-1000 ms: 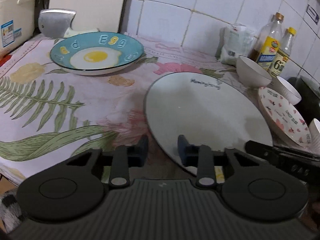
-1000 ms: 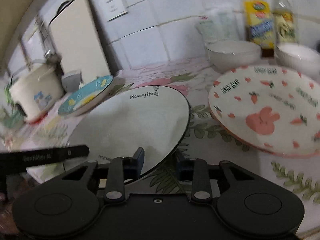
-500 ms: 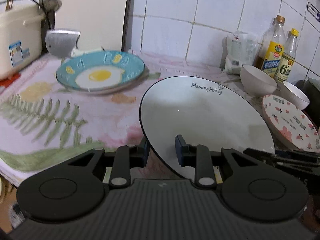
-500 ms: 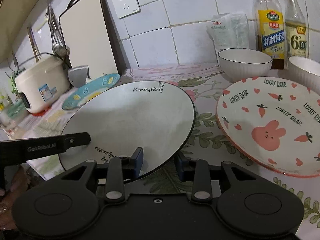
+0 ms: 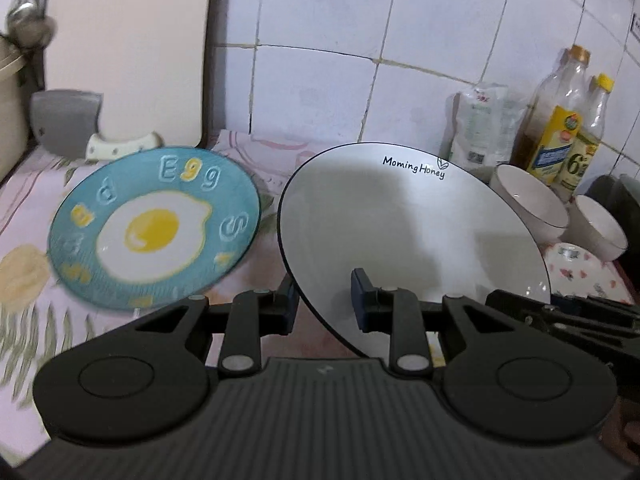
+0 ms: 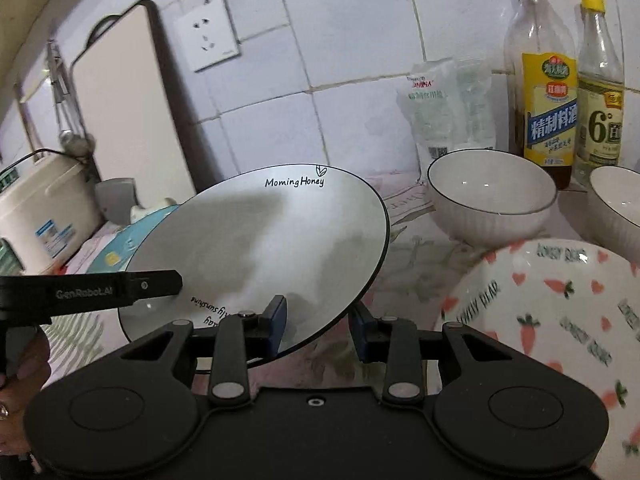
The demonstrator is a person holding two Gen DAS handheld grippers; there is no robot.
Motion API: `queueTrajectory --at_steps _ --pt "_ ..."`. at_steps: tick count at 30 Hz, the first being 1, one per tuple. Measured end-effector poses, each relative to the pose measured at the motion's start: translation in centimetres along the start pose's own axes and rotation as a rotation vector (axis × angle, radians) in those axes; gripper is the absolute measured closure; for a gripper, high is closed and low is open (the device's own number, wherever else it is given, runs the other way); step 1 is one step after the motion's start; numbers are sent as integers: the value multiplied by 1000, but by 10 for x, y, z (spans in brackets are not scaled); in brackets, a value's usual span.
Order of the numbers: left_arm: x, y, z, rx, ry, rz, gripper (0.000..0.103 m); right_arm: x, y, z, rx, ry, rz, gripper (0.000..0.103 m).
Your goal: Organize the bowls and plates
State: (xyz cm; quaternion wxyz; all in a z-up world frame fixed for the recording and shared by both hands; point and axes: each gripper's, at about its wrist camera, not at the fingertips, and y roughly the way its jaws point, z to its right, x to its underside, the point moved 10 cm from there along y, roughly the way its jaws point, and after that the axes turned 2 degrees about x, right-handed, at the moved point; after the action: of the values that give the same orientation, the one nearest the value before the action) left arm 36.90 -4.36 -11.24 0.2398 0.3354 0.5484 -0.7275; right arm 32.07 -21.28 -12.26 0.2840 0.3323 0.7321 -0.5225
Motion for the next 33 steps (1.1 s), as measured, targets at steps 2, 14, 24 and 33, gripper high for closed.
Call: queueTrajectory --at_steps 2,14,24,33 --pt "-3 13 -2 5 -11 -15 77 -4 10 5 14 -1 -14 64" --pt "-10 54 -5 3 -25 -37 77 -18 42 14 106 -24 -73 64" --pt "-2 65 -2 -13 -10 -78 76 -15 56 13 258 -110 -74 57" --pt "-2 21 8 -32 67 -46 57 -19 15 6 122 -71 -15 38"
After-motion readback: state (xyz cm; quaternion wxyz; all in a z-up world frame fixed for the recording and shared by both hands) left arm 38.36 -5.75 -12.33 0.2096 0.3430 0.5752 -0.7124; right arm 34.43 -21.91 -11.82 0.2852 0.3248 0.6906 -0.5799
